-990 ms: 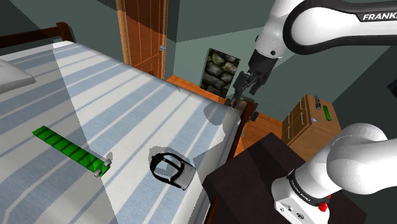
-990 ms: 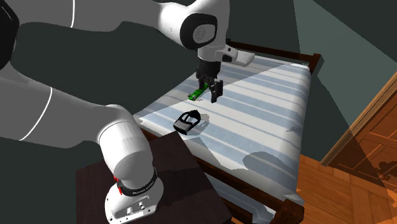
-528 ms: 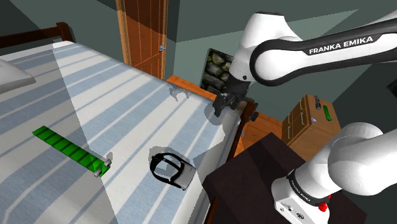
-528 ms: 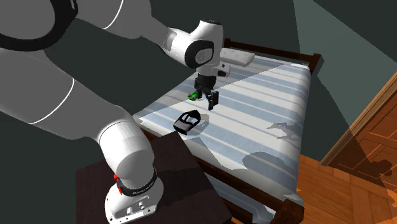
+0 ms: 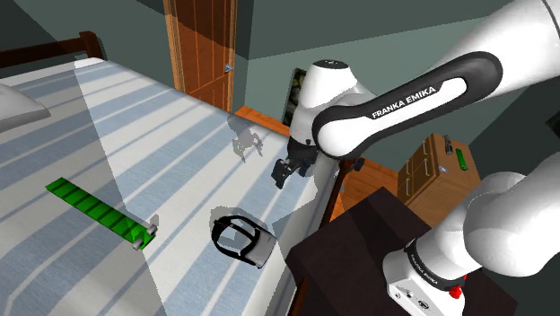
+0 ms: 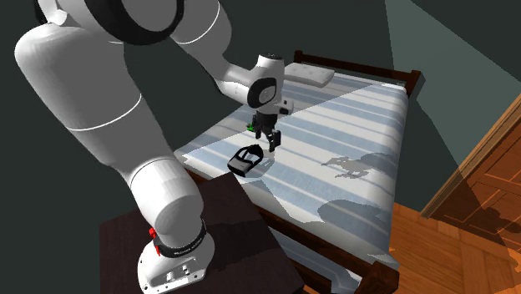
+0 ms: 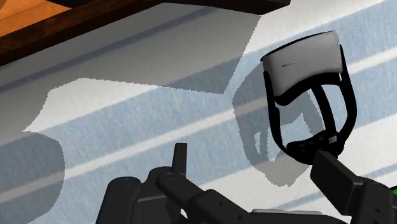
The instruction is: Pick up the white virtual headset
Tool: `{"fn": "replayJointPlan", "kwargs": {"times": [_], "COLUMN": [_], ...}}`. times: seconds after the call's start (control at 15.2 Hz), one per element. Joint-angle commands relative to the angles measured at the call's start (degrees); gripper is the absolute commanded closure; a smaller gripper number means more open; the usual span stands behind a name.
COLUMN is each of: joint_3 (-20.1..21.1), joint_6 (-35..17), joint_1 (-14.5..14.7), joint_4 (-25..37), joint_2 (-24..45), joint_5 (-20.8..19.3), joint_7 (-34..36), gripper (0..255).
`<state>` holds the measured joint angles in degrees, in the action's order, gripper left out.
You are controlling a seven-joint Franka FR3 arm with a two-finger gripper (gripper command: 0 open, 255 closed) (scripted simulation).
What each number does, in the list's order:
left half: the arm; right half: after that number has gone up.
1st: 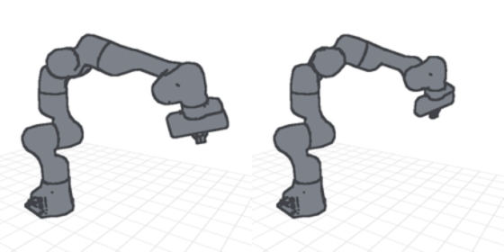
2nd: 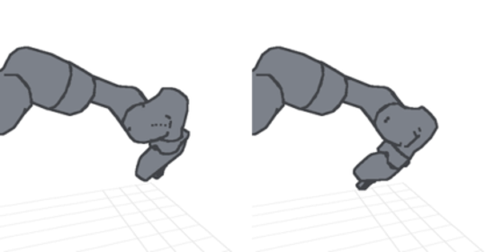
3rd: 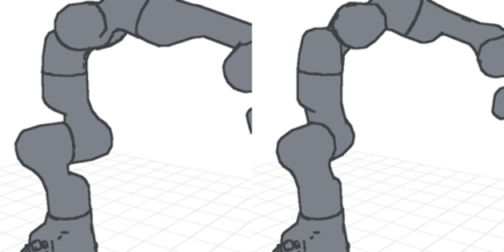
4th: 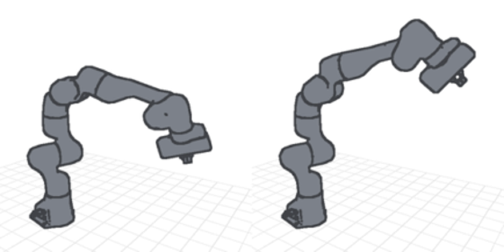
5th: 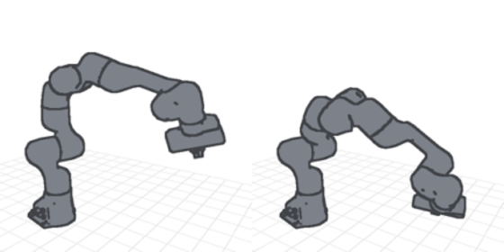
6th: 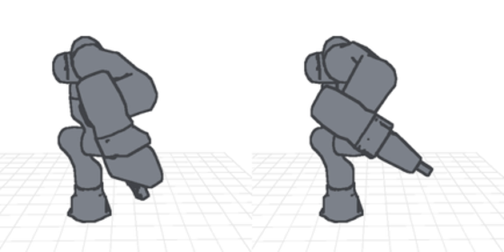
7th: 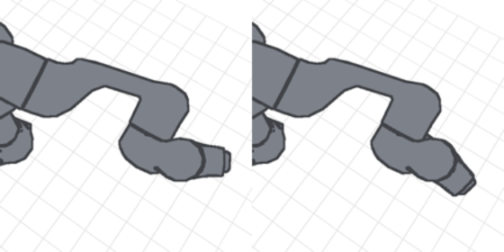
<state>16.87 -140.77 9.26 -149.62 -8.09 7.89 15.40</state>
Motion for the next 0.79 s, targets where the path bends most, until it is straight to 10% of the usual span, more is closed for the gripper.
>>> {"fn": "replayJointPlan", "kwargs": {"times": [0.0, 0.73], "joint_3": [1.2, -1.3], "joint_6": [-3.5, -15.7], "joint_1": [0.3, 8.1], "joint_4": [1.3, 13.3], "joint_2": [5.0, 31.8], "joint_5": [-1.6, -16.8], "joint_7": [1.9, 15.3], "gripper": [0, 0]}}
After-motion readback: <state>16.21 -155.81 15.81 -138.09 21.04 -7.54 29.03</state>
